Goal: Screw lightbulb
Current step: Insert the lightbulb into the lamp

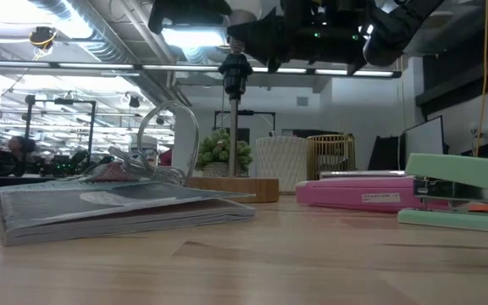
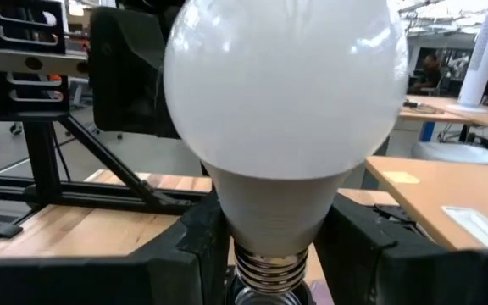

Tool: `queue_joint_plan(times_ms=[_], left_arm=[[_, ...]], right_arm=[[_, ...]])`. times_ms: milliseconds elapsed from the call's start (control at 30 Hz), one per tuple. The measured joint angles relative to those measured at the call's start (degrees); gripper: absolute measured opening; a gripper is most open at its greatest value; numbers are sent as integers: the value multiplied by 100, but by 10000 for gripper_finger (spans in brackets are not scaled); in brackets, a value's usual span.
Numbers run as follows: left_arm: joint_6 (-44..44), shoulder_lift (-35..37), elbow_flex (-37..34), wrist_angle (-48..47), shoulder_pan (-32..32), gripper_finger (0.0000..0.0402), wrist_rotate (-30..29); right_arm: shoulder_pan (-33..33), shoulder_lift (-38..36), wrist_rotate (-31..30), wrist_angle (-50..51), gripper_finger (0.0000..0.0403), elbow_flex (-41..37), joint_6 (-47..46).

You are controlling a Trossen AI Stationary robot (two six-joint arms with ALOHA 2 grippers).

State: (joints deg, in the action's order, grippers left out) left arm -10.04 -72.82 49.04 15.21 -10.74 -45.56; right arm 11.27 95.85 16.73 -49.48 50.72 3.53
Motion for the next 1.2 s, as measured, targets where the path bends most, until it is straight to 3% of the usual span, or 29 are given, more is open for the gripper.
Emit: queue_joint_plan(times_ms=[467,933,1200], left_arm=[[-476,-4,2,-729,-4,114,-1],[-302,-2,2,-662,-284,114,-5],[556,-2,2,391,-457,114,-6]], right_arm=[[0,-6,-117,602,150,8,146],[-4,-12,-263,657,150,13,149],[-4,-13,-269,664,150,11,148]])
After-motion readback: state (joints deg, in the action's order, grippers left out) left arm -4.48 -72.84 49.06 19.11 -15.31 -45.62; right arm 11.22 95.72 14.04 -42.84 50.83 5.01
